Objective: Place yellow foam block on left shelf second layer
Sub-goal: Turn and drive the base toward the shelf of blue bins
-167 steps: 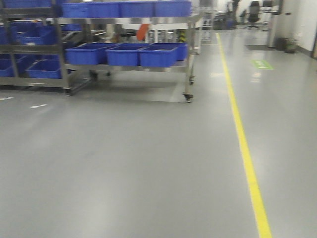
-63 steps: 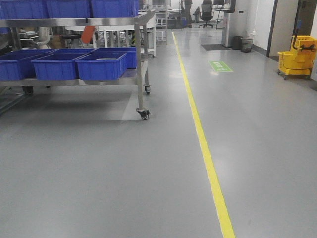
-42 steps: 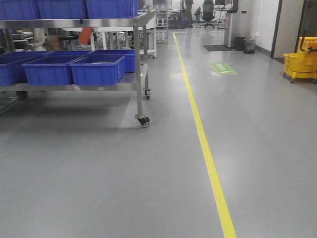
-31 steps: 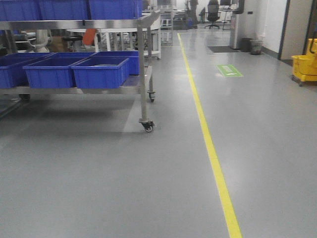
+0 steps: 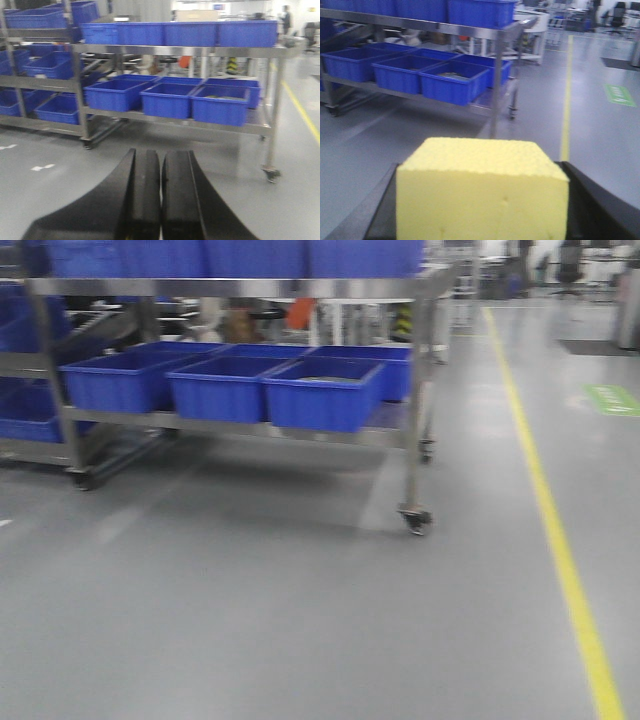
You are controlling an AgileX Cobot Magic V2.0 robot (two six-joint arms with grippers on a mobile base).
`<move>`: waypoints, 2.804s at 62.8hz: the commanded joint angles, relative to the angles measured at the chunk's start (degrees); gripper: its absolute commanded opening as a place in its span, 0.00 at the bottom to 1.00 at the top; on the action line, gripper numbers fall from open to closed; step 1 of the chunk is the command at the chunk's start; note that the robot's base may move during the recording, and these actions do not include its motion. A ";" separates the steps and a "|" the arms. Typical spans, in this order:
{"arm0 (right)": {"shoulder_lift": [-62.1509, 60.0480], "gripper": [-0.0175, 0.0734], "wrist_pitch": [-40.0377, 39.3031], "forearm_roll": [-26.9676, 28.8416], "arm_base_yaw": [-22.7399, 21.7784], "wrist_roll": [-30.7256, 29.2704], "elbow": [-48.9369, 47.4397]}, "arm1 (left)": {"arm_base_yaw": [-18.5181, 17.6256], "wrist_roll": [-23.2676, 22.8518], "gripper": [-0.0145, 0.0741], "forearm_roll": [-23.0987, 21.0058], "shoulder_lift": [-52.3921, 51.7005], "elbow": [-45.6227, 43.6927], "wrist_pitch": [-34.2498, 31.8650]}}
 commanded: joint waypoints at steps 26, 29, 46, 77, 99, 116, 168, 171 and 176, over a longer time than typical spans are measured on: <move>0.54 0.73 -5.27 -0.02 -0.29 -0.42 -1.69 | -0.26 -0.19 0.30 -0.32 -0.96 1.51 -4.62; 0.54 0.73 -5.27 -0.02 -0.29 -0.42 -1.69 | -0.26 -0.19 0.30 -0.32 -0.96 1.51 -4.62; 0.54 0.73 -5.27 -0.02 -0.29 -0.42 -1.69 | -0.26 -0.19 0.30 -0.32 -0.96 1.51 -4.62; 0.54 0.73 -5.21 -0.02 -0.29 -0.42 -1.69 | -0.26 -0.19 0.30 -0.32 -0.96 1.51 -4.62; 0.54 0.73 -5.21 -0.02 -0.29 -0.42 -1.69 | -0.26 -0.19 0.30 -0.32 -0.96 1.51 -4.62; 0.54 0.73 -5.21 -0.02 -0.29 -0.42 -1.69 | -0.26 -0.19 0.30 -0.32 -0.96 1.51 -4.62; 0.54 0.73 -5.23 -0.02 -0.29 -0.42 -1.69 | -0.26 -0.19 0.30 -0.32 -0.96 1.51 -4.62; 0.54 0.73 -5.23 -0.02 -0.29 -0.42 -1.69 | -0.26 -0.19 0.30 -0.32 -0.96 1.51 -4.62; 0.54 0.73 -5.23 -0.02 -0.29 -0.42 -1.69 | -0.26 -0.19 0.30 -0.32 -0.96 1.51 -4.62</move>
